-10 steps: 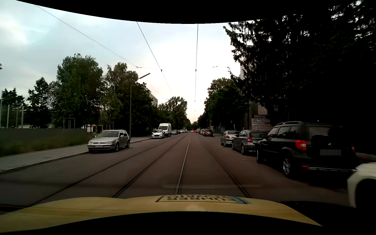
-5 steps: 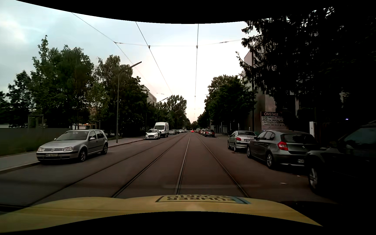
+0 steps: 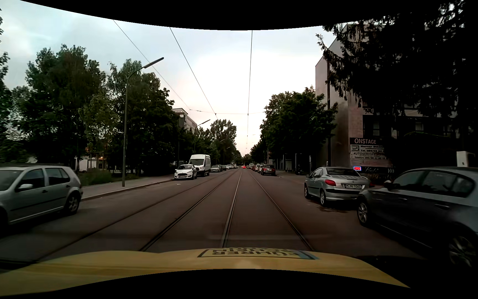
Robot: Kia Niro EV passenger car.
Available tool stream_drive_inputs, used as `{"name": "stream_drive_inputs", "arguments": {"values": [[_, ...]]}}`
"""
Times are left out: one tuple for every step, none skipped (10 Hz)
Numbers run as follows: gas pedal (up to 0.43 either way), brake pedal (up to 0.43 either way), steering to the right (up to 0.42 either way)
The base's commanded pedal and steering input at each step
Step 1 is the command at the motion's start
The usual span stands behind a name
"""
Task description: Follow the waypoints while adhering to traffic rules and regulations
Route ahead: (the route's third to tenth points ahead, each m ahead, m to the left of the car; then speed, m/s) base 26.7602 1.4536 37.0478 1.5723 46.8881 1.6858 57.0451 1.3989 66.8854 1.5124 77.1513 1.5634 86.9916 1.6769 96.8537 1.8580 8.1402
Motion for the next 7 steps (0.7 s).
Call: {"name": "stream_drive_inputs", "arguments": {"values": [[0.079,0.000,0.003],[0.079,0.000,0.003],[0.079,0.000,0.003],[0.079,0.000,0.003],[0.067,0.000,0.003],[0.067,0.000,0.003],[0.067,0.000,0.003]]}}
